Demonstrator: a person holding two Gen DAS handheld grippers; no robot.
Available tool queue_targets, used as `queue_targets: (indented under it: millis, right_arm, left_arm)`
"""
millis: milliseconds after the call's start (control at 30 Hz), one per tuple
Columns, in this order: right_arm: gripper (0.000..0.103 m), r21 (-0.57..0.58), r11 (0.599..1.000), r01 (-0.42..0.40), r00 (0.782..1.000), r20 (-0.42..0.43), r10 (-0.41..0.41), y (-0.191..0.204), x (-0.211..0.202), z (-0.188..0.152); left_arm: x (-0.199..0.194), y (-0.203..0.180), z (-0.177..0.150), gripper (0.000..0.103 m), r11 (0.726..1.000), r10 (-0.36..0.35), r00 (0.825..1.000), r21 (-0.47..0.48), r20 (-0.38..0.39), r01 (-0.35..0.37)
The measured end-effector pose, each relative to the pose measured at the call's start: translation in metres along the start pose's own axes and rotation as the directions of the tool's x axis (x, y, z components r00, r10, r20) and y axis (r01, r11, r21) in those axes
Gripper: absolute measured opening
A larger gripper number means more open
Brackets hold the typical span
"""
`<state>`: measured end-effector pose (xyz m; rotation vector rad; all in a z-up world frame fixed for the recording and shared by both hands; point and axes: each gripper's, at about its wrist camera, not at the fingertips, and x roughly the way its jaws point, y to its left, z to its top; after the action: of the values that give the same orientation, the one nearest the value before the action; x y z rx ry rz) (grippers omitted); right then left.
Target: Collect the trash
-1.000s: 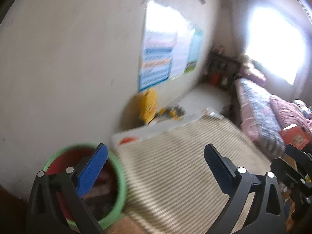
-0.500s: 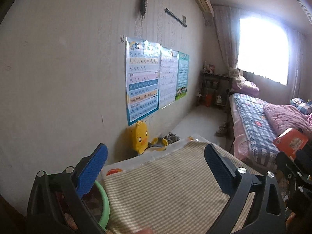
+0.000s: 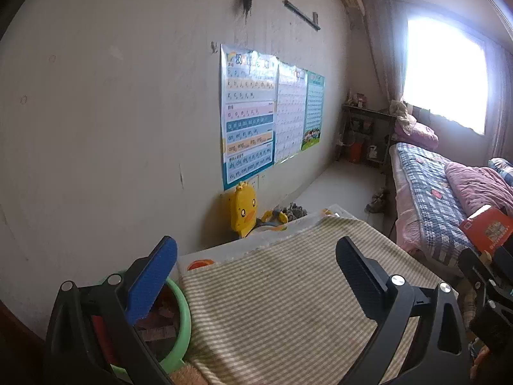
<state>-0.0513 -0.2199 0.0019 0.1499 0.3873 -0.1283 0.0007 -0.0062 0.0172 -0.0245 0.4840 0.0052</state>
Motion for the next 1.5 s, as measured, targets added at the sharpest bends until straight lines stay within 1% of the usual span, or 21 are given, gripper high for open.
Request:
queue_targets:
  millis: [633, 1500]
  right_arm:
    - [0.098, 0.004, 1.000, -0.015, 0.998, -0.068, 0.015, 0.002, 0.012, -0.008]
    - [0.098, 0.012, 1.000, -0.017, 0.994, -0.108, 0.018, 0.004, 0.022, -0.013]
  left_arm:
    - [0.011, 0.003, -0.006, 0.095, 1.000, 0.001, 0.999, 0.009, -0.052, -0.001]
    - [0.020, 0.007, -0.009, 0.095, 1.000, 0.002, 0.996, -0.001, -0.086, -0.002]
